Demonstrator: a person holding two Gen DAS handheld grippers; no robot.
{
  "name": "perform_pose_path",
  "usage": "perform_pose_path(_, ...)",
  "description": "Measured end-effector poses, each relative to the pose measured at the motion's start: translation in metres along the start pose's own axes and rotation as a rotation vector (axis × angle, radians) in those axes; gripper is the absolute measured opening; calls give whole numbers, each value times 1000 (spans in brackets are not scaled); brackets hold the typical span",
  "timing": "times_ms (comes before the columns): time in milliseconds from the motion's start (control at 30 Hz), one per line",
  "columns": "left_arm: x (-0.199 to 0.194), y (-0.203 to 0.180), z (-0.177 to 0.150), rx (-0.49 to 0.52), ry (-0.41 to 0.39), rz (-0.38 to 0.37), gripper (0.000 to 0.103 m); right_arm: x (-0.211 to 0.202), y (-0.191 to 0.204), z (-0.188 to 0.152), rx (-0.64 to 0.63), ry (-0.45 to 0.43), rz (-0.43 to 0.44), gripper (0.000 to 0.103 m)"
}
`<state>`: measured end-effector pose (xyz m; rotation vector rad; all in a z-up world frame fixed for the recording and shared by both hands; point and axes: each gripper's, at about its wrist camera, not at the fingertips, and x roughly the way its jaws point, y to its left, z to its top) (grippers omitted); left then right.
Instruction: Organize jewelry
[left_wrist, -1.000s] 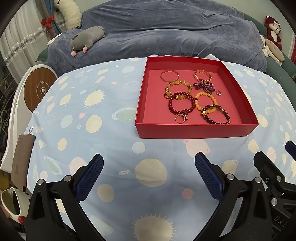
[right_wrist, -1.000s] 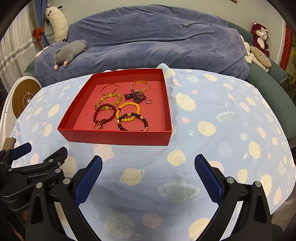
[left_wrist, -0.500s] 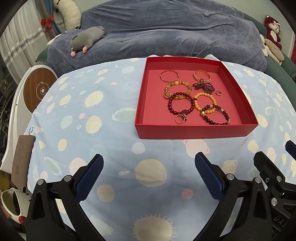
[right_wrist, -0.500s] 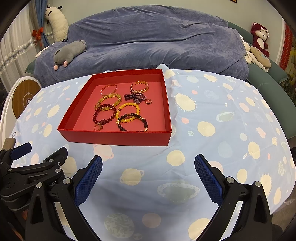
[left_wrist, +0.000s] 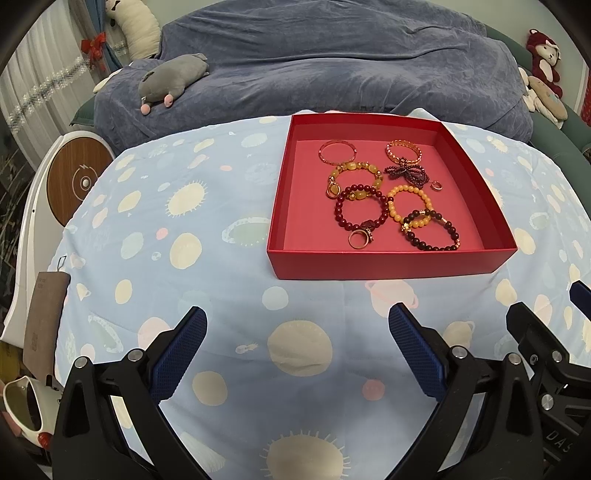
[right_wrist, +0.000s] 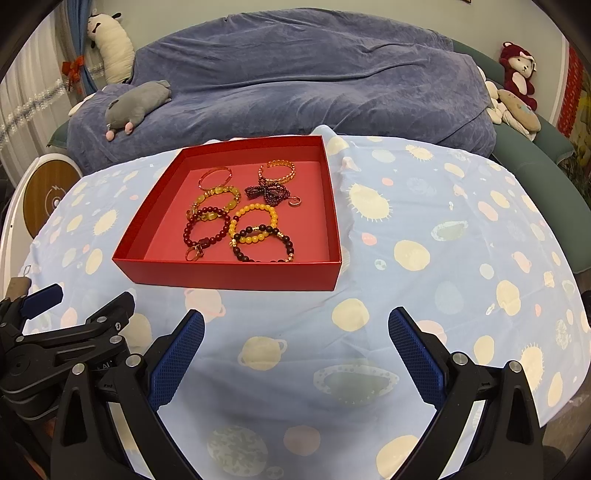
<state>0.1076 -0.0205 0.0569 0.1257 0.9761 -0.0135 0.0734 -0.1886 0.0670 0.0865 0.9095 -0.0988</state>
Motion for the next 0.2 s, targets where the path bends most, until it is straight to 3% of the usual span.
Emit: perform_pose_path(200, 3, -1, 2, -5, 2, -6, 94, 1, 0, 0, -4, 2, -2, 96)
